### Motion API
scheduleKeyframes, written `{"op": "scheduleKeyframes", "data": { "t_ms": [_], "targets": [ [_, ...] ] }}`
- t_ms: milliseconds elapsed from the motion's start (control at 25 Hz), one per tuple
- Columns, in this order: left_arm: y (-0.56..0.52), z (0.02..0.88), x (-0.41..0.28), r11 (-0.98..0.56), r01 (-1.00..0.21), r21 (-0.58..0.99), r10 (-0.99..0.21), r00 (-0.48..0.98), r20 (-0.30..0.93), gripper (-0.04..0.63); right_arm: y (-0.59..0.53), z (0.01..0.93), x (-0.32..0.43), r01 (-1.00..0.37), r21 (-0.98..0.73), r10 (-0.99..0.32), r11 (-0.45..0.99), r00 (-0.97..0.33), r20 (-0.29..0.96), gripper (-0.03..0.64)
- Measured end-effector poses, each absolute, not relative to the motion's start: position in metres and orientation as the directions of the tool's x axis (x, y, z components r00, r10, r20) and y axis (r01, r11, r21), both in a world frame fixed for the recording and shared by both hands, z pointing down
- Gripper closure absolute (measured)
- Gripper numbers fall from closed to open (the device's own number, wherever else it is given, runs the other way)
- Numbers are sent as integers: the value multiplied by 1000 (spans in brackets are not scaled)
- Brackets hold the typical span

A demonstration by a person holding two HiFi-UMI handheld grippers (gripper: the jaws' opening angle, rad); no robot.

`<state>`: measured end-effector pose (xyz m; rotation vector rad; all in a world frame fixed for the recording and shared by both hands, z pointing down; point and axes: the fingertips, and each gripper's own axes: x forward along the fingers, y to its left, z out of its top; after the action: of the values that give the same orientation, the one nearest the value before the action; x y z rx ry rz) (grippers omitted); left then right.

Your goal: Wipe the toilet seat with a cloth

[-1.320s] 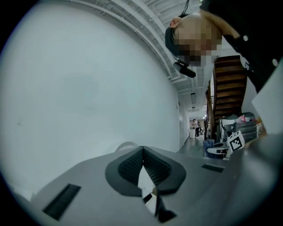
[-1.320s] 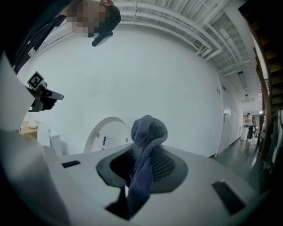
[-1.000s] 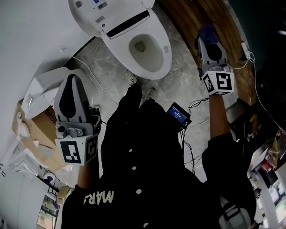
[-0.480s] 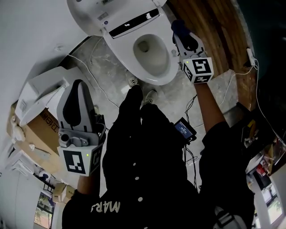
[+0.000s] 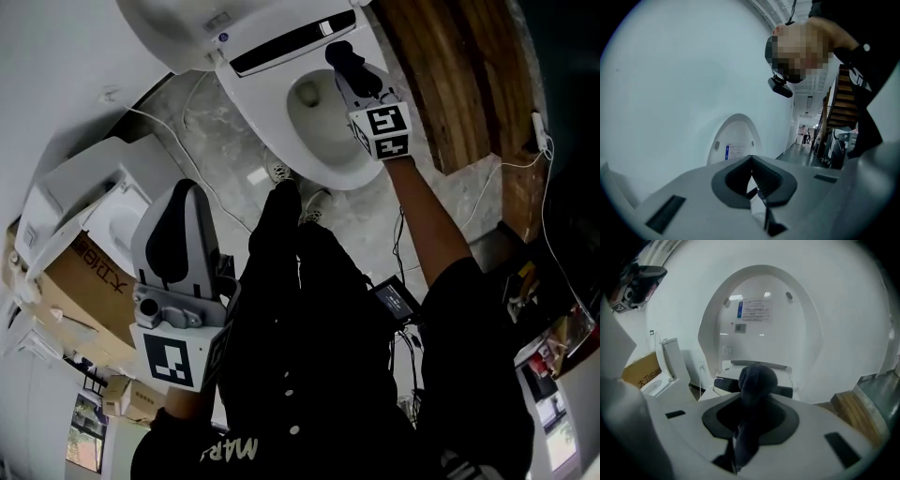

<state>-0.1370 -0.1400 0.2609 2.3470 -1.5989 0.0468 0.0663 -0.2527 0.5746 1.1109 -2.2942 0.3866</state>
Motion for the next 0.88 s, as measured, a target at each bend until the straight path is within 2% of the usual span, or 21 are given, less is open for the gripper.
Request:
{"op": "scheduleKeyframes", "data": {
  "t_ms": [640, 880],
  "targets": [
    [-125, 335, -160, -241, -931, 273, -900, 320, 295, 588, -258, 694, 18, -747, -77, -508, 660, -520, 687, 531],
    [-122, 352, -167, -218, -933, 285, -897, 307, 318, 588, -258, 712, 7, -741, -56, -507, 669, -511, 694, 532]
  ]
}}
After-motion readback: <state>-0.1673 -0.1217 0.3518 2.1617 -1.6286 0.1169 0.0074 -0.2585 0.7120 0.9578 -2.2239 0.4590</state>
